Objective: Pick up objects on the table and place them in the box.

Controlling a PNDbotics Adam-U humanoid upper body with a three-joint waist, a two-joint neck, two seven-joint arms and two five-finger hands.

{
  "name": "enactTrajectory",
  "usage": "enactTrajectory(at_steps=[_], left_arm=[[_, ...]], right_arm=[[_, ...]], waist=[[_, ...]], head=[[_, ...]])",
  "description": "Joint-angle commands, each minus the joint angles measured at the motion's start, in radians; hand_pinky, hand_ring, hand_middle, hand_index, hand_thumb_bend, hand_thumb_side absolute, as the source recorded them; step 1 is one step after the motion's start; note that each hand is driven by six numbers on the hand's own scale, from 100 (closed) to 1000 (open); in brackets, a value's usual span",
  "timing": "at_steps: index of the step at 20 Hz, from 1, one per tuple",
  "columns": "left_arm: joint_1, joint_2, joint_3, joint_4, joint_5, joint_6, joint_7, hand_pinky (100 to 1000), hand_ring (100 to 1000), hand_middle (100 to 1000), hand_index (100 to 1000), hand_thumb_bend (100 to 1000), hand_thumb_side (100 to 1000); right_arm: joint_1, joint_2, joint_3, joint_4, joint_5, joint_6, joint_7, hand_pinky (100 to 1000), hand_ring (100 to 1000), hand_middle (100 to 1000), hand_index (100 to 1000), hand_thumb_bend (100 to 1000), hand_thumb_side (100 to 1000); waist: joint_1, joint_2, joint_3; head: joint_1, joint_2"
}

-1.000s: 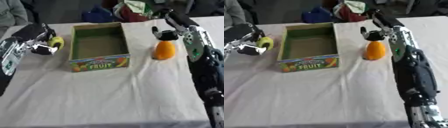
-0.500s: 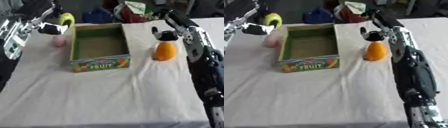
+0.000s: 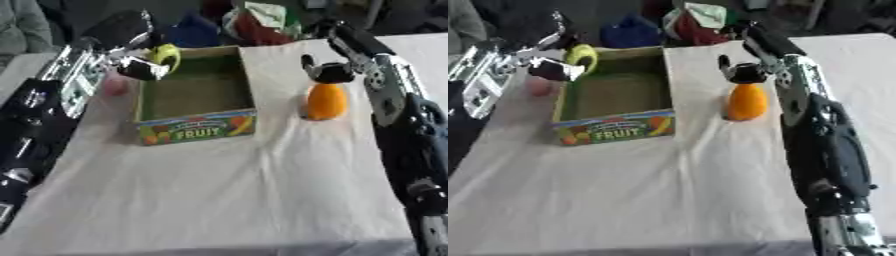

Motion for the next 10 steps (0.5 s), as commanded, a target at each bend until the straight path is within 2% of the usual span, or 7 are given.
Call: enactTrajectory(at_steps=[1,5,6,7,8,10], left_arm=[[-0.028,-0.012,-0.006,0.03,-0.032,-0.021,0.0,589,453,420,544,268,382],[-0.021,-0.027,-0.018,0.055,-0.054,-0.044,-0.03,629,502,490,621,503,414],[-0.019,-0.027,-0.02,0.058,-0.057,-0.049,-0.044,652,546,543,675,621,444],[-0.017,-0.026,-0.02,0.061,-0.059,-0.054,-0.061,655,552,551,683,633,449],[-0.016,-0.025,-0.02,0.061,-0.061,-0.057,-0.075,678,601,607,742,759,504],[-0.015,-0.018,-0.016,0.052,-0.06,-0.056,-0.093,697,655,666,793,848,540]], right_arm=[[-0.024,0.001,0.003,-0.025,-0.011,-0.006,0.003,756,801,815,877,100,231],[-0.024,0.002,0.001,-0.027,-0.012,-0.005,0.003,756,800,815,877,100,236],[-0.023,0.003,0.002,-0.027,-0.013,-0.006,0.003,756,800,814,876,100,238],[-0.022,0.003,0.001,-0.028,-0.014,-0.006,0.004,756,800,814,876,100,237],[-0.02,0.003,0.001,-0.029,-0.015,-0.006,0.004,756,800,814,876,100,238],[-0.018,0.003,0.001,-0.031,-0.015,-0.006,0.005,755,800,813,876,100,238]], waist=[[-0.003,-0.013,-0.003],[-0.003,-0.011,-0.008],[-0.003,-0.011,-0.009],[-0.002,-0.011,-0.009],[-0.002,-0.011,-0.009],[-0.001,-0.011,-0.009]], head=[[0.004,0.006],[0.005,0.006],[0.005,0.006],[0.005,0.006],[0.005,0.006],[0.004,0.006]])
